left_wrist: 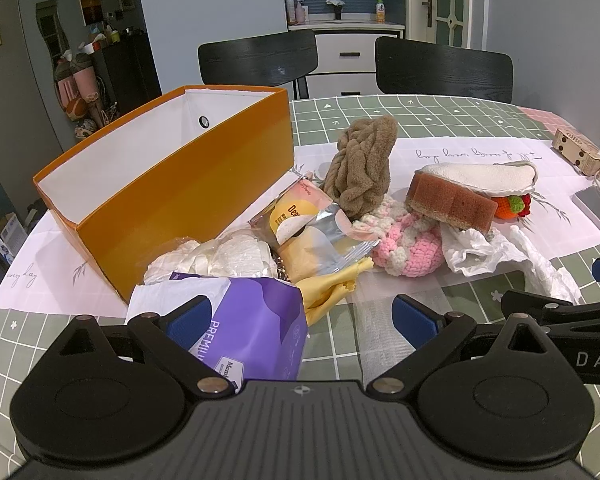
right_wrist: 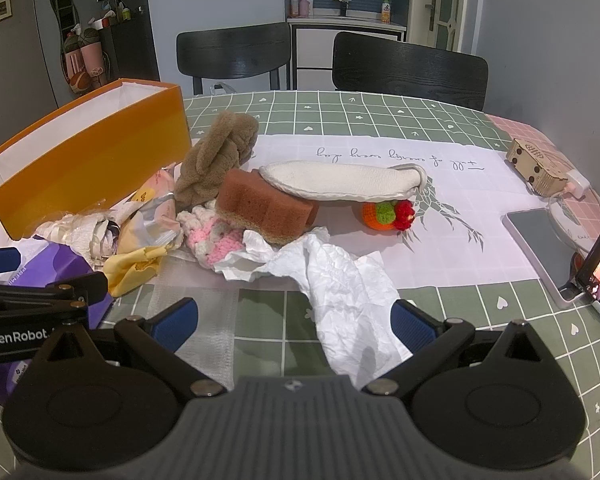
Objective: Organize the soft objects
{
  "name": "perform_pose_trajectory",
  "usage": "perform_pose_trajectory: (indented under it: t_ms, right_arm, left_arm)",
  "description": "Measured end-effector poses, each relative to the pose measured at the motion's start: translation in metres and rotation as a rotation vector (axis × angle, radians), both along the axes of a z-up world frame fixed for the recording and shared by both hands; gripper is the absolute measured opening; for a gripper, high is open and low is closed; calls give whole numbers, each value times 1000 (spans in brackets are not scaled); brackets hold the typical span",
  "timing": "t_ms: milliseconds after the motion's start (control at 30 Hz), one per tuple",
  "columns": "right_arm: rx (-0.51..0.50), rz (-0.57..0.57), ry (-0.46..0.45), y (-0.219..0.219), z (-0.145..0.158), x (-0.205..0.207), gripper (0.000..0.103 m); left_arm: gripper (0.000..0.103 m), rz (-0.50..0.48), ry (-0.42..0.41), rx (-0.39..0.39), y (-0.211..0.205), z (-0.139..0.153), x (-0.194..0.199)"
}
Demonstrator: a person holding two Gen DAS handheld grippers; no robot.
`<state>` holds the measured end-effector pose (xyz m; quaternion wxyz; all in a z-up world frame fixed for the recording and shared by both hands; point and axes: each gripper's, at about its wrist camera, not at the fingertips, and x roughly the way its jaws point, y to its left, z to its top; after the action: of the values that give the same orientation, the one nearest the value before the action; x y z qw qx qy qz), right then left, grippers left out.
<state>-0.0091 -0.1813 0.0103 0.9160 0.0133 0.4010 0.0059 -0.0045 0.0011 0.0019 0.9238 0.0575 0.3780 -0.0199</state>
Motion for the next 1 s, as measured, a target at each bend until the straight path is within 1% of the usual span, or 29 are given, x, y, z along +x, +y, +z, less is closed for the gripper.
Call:
perform_pose_trajectory:
  t_ms: [1000]
  right_arm:
    - [1,0,1,-1,0,1,100]
  left_arm:
    - [103,-3,-1,4,5,3,-2]
